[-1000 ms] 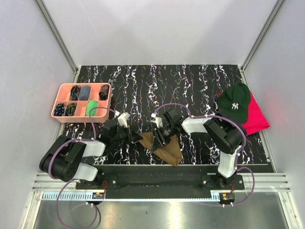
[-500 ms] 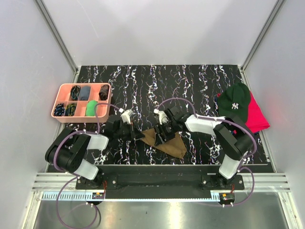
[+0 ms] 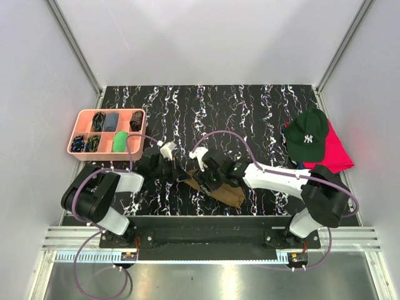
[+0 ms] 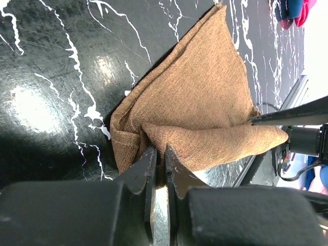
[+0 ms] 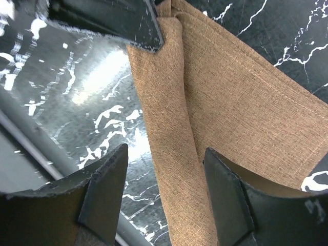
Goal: Fold the napkin, place the utensils inside, and roll it up
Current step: Roll the napkin with the utensil
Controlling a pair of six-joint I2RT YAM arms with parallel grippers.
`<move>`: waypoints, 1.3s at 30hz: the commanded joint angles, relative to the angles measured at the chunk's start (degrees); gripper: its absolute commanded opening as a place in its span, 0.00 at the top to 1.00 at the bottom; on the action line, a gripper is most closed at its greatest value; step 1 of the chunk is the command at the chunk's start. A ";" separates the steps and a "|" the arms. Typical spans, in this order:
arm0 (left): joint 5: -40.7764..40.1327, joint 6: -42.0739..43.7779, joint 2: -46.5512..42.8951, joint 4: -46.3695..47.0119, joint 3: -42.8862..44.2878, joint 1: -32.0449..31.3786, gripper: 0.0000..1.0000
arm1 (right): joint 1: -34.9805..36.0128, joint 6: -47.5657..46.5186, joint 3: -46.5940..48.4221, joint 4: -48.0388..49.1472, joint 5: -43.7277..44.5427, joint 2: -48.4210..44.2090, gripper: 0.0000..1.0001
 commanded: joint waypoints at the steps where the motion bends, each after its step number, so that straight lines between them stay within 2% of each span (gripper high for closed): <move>1: -0.68 -0.32 1.39 -3.09 1.87 -0.11 0.90 | 3.20 -2.22 1.51 -0.83 9.28 2.30 0.31; 9: -0.15 -0.58 2.45 -3.71 2.40 -0.11 0.91 | 4.61 -2.66 2.92 -0.91 9.29 7.49 0.33; 11: -0.15 -0.67 2.45 -3.45 2.22 -0.11 0.90 | 4.61 -2.40 2.92 -0.82 9.03 8.46 0.36; 12: 0.11 -0.76 2.36 -3.10 2.22 -0.11 0.89 | 4.52 -2.40 2.92 -1.00 8.77 8.72 0.44; 15: 1.16 -1.90 1.49 -0.82 1.52 -0.11 0.75 | 4.26 -1.70 2.83 -1.18 6.32 10.30 0.60; 17: 0.47 -2.17 0.35 -0.63 1.08 -0.02 0.63 | 3.56 -0.91 2.57 -1.26 3.94 11.09 0.64; 20: -1.29 -2.17 -2.99 -1.86 0.47 -0.11 0.52 | 3.20 -0.47 1.87 -0.74 -0.19 11.53 0.70; 23: -3.31 -1.90 -7.99 -3.61 -0.41 -0.02 0.45 | 2.50 0.15 0.64 1.19 -4.32 11.27 0.72; 29: -8.15 -0.59 -14.94 -7.23 -3.14 -0.11 0.44 | 0.04 2.70 -2.36 6.90 -15.48 11.36 0.73; 39: -10.79 -0.14 -18.38 -4.43 -8.41 0.07 0.45 | -3.47 4.28 -4.03 10.51 -24.45 14.87 0.73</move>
